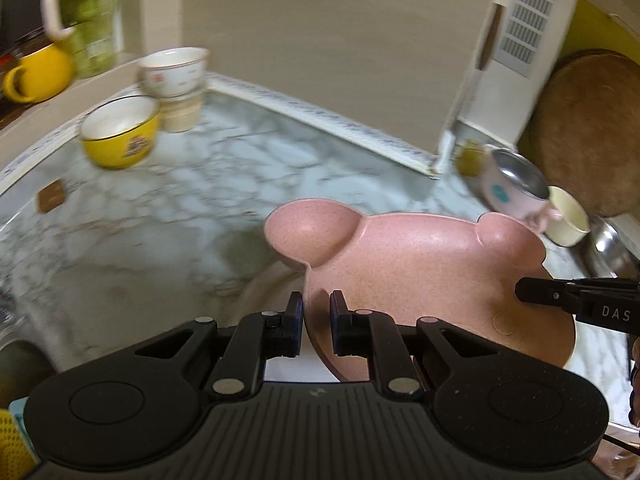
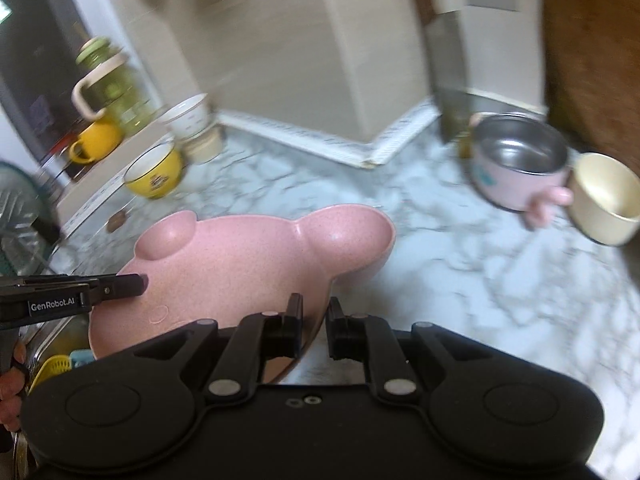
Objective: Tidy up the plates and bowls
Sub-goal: 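Carry the pink bear-shaped plate with both grippers over the white plate stack, then lower the pink bear plate onto the stack and open both grippers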
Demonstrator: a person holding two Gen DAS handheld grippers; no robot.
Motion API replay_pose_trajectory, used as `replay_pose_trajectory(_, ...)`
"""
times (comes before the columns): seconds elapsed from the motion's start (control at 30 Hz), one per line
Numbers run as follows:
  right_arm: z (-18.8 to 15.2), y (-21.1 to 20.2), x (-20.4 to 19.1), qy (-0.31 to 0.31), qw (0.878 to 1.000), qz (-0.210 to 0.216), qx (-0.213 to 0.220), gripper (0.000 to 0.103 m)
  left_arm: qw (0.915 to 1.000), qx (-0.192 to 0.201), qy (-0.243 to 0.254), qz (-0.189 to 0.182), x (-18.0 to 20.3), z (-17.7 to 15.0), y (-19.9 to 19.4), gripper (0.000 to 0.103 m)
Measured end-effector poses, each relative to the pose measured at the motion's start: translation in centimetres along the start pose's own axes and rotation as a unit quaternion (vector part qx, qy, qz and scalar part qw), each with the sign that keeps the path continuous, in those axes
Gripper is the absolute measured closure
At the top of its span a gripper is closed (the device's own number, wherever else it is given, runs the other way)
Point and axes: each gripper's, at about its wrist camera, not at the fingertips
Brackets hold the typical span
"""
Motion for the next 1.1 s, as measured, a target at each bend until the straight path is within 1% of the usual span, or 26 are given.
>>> replay_pose_trajectory(0.13,0.1,1.9,-2.0,-0.035,0.999,0.017,0.003,0.090,0.9996,-0.004,-0.021,0.020,-2.2,-0.8,0.3,0.090)
replay_pose_trajectory(0.33,0.2,4.4,-3.2,-0.046,0.998,0.031,-0.013,0.090,0.9987,-0.009,-0.036,0.034,-3.7,-1.3,1.4,0.090)
replay_pose_trajectory(0.47,0.1,5.3,-3.4,-0.048,0.998,0.033,-0.018,0.090,0.9986,-0.006,-0.032,0.041,-3.8,-1.4,2.0,0.091)
replay_pose_trajectory(0.57,0.1,5.9,-3.3,-0.047,0.998,0.039,-0.020,0.090,0.9985,0.000,-0.019,0.051,-3.6,-1.5,2.2,0.091)
replay_pose_trajectory(0.83,-0.3,6.9,-3.1,-0.056,0.998,0.036,-0.019,0.090,0.9987,-0.010,-0.019,0.045,-3.8,-1.9,3.1,0.091)
replay_pose_trajectory(1.0,-0.7,7.6,-2.9,-0.055,0.997,0.033,-0.031,0.089,0.9986,-0.015,-0.011,0.050,-3.7,-2.5,3.8,0.091)
replay_pose_trajectory(1.1,-1.0,7.7,-3.1,-0.065,0.997,0.027,-0.033,0.089,0.9985,-0.016,-0.006,0.052,-3.7,-2.8,3.9,0.090)
Point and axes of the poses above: each gripper's, at about its wrist camera, not at the fingertips, and y roughly the way its jaws point, x to its right, z to its top, and after that the axes turned 7 degrees about -z, right-handed
